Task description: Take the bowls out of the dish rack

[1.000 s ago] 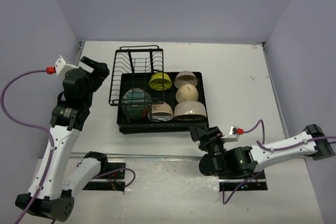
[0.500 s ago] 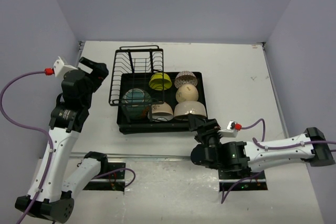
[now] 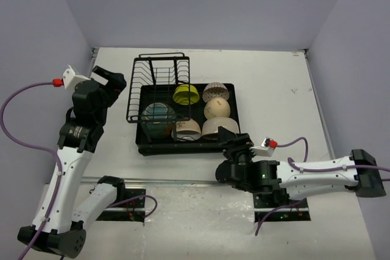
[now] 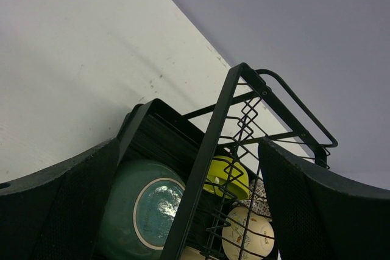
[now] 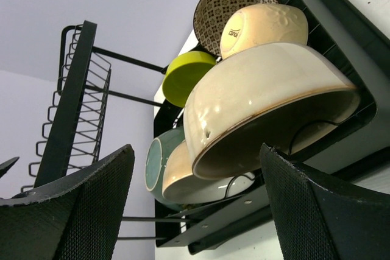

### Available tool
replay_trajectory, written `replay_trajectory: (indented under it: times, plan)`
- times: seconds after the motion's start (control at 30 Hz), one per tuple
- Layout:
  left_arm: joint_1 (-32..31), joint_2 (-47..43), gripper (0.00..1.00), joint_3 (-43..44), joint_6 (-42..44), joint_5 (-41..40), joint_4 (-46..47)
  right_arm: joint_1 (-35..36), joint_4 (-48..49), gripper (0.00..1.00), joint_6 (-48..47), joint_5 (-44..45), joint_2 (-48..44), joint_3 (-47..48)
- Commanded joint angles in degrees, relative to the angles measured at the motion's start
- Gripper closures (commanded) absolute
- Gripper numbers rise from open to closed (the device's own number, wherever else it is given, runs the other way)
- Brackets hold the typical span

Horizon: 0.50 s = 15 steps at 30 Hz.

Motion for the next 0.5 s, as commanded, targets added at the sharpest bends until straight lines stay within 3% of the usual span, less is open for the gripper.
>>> replay_trajectory:
  times: [0.0, 0.47]
  plan:
    - [0.4, 0.2, 0.06, 0.6, 0.0, -1.0, 1.2, -1.0, 1.6, 0.17, 48.8, 0.9, 1.1, 2.4]
    - [0.4, 1.2, 0.05, 1.2, -0.1, -0.5, 1.5, -5.4, 5.5, 0.2, 48.7, -3.8, 6.6, 3.8]
